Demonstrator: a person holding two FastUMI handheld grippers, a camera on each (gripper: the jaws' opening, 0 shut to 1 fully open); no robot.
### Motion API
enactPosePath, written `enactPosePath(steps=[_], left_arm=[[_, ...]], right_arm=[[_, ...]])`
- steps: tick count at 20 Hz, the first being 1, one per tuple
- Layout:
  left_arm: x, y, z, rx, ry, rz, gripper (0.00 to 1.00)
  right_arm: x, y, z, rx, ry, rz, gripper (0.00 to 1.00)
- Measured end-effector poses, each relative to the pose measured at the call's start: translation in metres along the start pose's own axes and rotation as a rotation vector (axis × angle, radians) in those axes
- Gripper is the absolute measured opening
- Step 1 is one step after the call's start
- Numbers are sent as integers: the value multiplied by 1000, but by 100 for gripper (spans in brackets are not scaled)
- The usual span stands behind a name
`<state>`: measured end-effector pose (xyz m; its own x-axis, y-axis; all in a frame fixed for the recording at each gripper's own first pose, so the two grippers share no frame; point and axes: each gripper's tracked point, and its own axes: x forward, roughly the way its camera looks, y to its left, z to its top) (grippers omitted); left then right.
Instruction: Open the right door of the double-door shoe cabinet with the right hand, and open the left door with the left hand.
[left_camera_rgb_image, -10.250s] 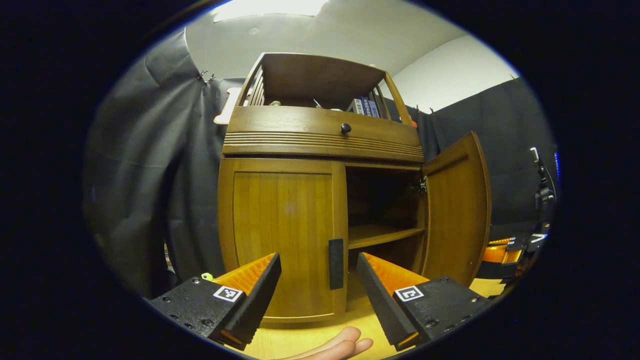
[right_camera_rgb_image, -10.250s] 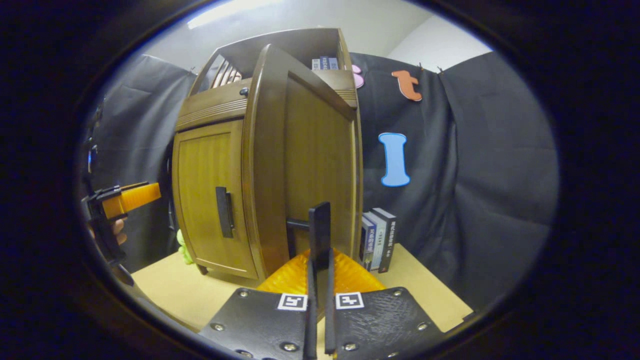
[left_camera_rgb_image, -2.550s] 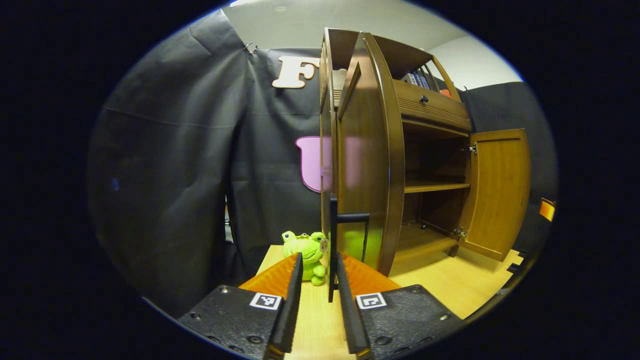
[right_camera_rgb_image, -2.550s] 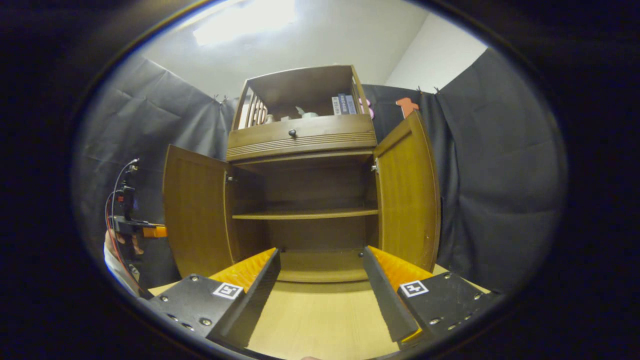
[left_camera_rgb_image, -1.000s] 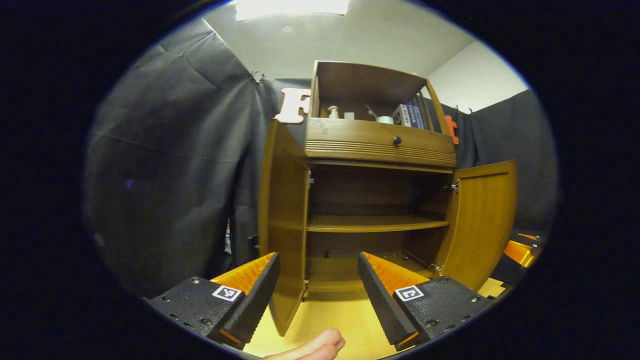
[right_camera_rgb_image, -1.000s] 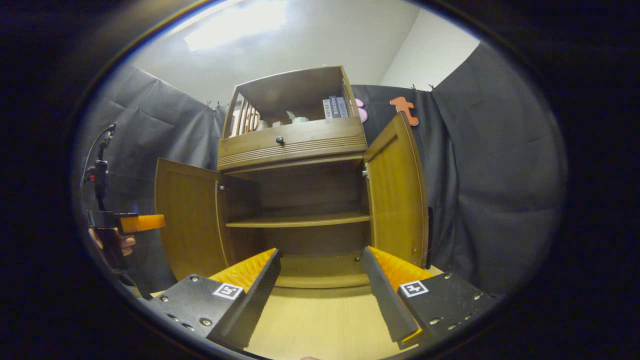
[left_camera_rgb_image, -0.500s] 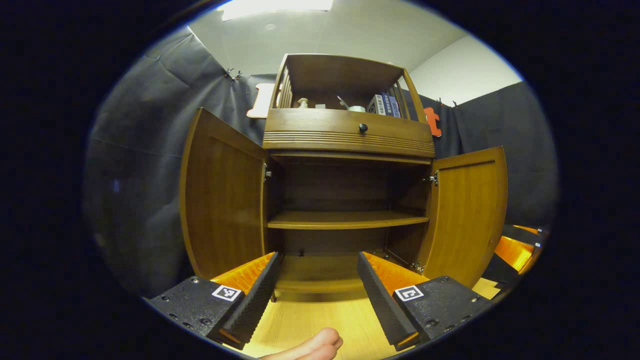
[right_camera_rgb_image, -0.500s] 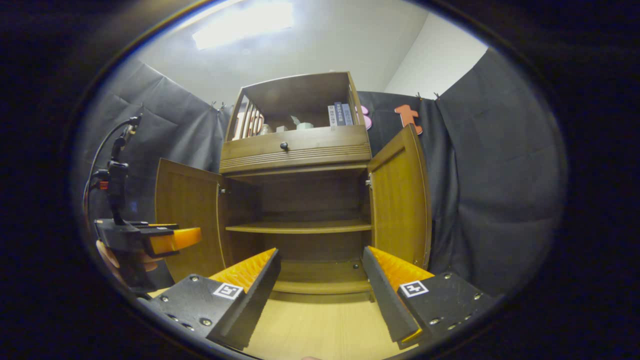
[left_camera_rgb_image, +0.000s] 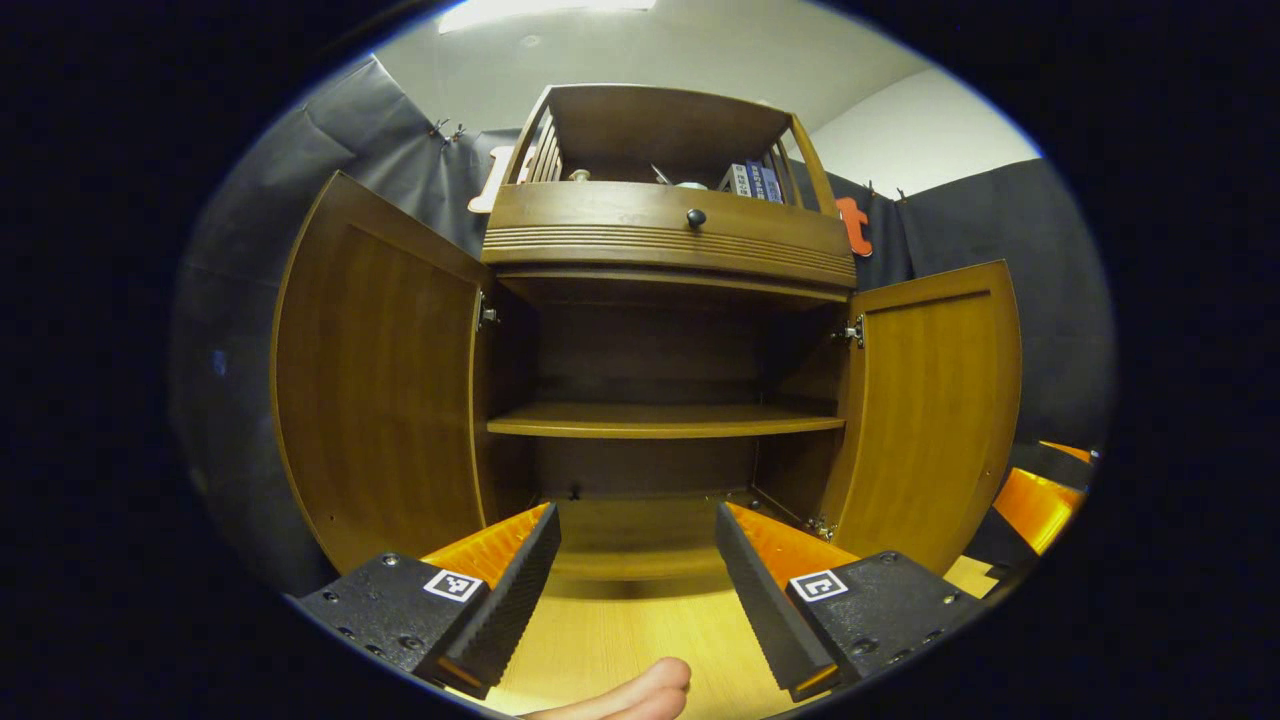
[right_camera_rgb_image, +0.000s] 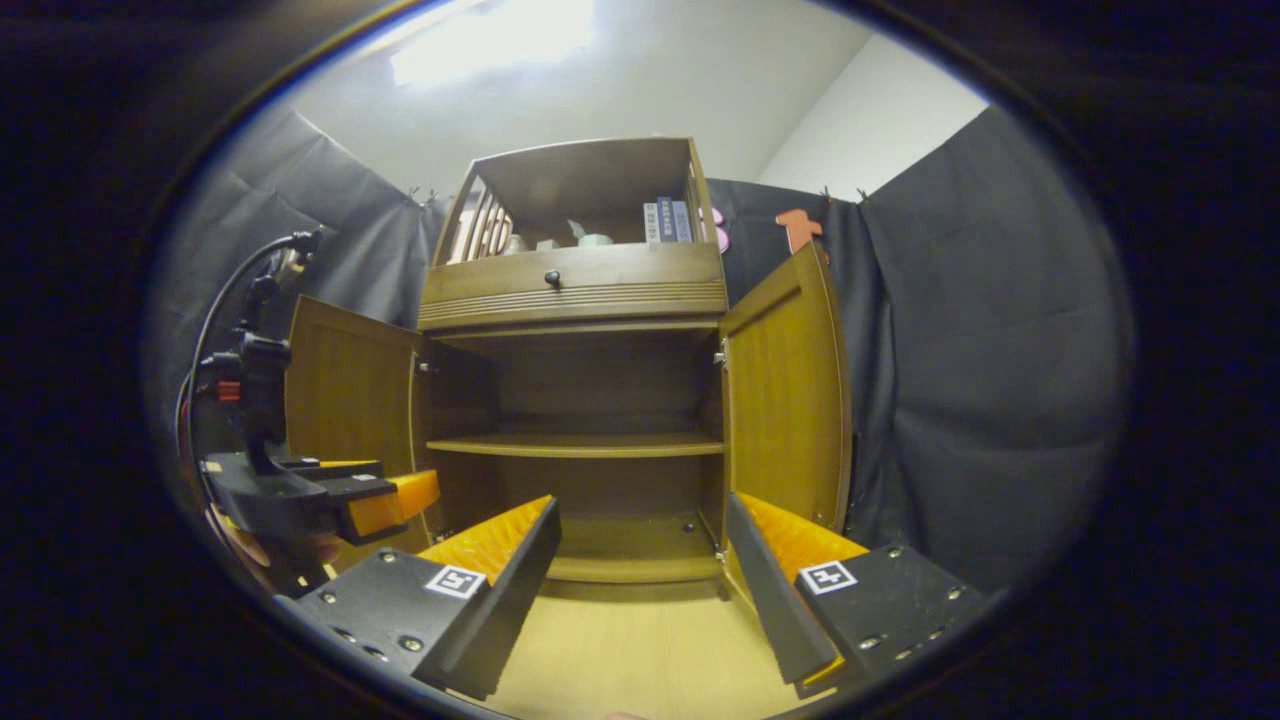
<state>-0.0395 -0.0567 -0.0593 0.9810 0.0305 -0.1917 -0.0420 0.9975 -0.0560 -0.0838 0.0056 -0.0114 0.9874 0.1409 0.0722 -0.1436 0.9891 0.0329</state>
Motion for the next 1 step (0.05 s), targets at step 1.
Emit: enactPosePath(steps=[1], left_arm=[[-1,3,0,-6,-3,5,96]], right_arm=[[1,0,-2,8,3,4,98]])
